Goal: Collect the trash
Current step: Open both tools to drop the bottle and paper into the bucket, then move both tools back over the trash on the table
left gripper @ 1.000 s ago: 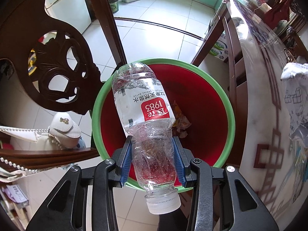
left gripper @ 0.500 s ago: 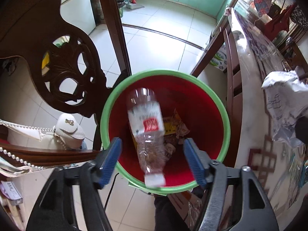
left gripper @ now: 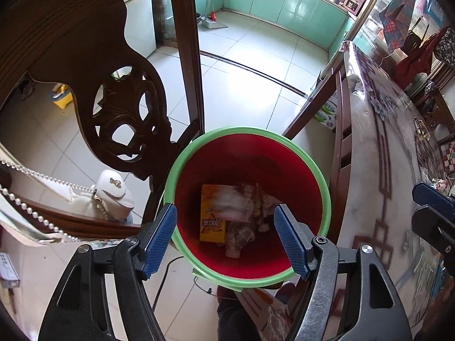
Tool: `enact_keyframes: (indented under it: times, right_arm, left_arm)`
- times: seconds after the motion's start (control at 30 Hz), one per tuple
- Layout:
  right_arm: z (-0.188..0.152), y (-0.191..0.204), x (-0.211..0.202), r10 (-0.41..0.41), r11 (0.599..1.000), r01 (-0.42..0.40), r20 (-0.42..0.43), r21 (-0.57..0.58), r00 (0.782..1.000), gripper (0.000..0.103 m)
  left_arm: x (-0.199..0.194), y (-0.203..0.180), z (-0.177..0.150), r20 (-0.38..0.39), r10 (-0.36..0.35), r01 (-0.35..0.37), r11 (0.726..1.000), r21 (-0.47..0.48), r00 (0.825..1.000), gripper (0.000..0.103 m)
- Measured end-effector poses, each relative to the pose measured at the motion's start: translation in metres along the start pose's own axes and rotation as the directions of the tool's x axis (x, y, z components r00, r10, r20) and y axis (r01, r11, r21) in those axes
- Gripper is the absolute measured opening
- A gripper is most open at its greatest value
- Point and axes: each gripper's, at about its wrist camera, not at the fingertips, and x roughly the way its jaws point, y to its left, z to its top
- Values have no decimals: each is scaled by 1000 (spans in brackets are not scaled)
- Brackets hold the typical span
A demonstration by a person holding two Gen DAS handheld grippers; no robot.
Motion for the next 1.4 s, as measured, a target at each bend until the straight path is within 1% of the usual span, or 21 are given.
enact_keyframes:
  times: [0.13,0.33,0.53,0.6,0.67,0.73,0.83,0.9,1.0,1.07,1.13,1.2,1.33,1.4]
  right_arm:
    - [-8,-7,-13,-5,1000,5,22,20,1000,47]
    - [-18,-22,-38,-27,998,24,54,56,998,47]
    - [-36,-43,-67,-47,996,41,80,84,996,47]
    - [-46,-55,-75,-71,994,65,79,83,994,47]
    - [-57,-69,-85,-123,990,117,67,76,990,47]
    - [-69,-90,-97,-183,981,178,55,82,982,47]
    - [-93,-135,-124,-271,955,262,50,139,961,47]
    - [-110,-170,-144,-335,929,322,44,184,941,47]
    - [-133,-222,-173,-429,883,417,10,218,903,47]
    - [-145,-254,-194,-452,863,437,1,253,892,47]
    - [-154,-282,-211,-465,849,445,2,285,885,47]
    - [-158,-304,-222,-466,843,442,4,306,885,47]
    - [-157,-341,-233,-440,856,413,19,312,898,47]
    - [-151,-352,-230,-415,869,390,21,304,909,47]
  left_arm:
    - [-4,-8,-1,12,-3,3,1000,13,1000,70]
    - [-10,-33,-1,29,-21,20,998,52,999,70]
    - [-19,-63,-5,43,-61,57,994,89,997,70]
    - [-21,-75,-7,44,-67,62,992,113,997,70]
    - [-23,-87,-11,41,-69,63,989,137,997,70]
    - [-23,-96,-14,34,-73,67,986,151,997,70]
    - [-22,-114,-20,24,-69,64,984,165,997,70]
    - [-22,-128,-24,17,-68,64,984,167,998,70]
    - [-24,-152,-28,18,-71,67,983,172,997,70]
    - [-25,-170,-31,20,-78,73,981,178,997,70]
    - [-25,-188,-34,18,-90,85,980,182,996,70]
    - [-25,-209,-39,14,-102,97,977,191,995,70]
    - [-26,-254,-50,-1,-128,126,967,221,992,70]
    - [-28,-274,-54,-7,-142,139,961,240,990,70]
